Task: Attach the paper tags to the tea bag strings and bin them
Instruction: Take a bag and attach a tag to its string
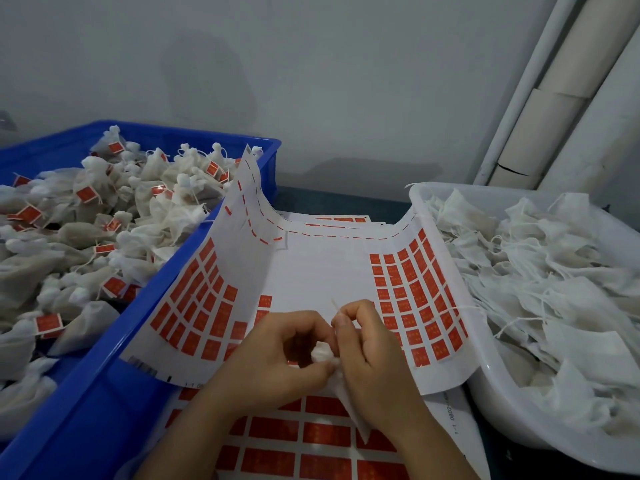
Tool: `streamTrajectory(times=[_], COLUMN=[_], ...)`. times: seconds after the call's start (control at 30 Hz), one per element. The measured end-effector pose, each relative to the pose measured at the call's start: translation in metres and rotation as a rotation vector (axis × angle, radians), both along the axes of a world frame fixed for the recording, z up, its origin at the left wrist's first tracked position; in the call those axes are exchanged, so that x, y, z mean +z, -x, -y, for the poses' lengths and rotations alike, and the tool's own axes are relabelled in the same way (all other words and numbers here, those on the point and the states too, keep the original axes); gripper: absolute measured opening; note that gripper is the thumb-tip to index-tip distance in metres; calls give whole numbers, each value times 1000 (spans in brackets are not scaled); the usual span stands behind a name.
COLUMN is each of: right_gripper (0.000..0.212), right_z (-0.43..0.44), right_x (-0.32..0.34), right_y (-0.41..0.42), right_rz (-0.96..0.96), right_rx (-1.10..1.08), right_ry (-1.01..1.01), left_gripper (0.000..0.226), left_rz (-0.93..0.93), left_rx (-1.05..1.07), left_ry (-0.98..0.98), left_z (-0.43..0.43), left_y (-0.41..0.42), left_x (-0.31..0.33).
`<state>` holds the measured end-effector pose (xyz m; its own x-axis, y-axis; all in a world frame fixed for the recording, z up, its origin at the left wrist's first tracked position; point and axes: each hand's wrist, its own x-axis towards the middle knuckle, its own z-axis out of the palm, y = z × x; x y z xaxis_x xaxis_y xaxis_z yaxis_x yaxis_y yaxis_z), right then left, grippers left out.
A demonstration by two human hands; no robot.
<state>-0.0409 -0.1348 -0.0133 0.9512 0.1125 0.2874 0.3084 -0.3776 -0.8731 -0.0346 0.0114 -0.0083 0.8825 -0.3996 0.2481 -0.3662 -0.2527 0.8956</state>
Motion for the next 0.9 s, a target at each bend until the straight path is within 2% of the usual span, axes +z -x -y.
streamTrajectory(times=[0.27,0.37,0.43,0.6,0.9], right_gripper=[14,20,24,15,23], right_z=[-2,-1,0,0,-7], right_x=[1,2,2,1,2], right_y=[0,0,0,-1,-1], right_rz=[24,16,13,23,77], right_rx=[64,31,10,-14,-154], right_ry=[69,21,-16,-49,-85], left_gripper=[12,9,15,13,11], left_rz=[7,1,4,37,46], left_rx=[27,4,-26,-59,-23], left_ry=[-6,15,44,79,82], left_z=[0,3,3,2,3], left_y=[1,1,2,2,1], left_x=[0,0,1,4,2])
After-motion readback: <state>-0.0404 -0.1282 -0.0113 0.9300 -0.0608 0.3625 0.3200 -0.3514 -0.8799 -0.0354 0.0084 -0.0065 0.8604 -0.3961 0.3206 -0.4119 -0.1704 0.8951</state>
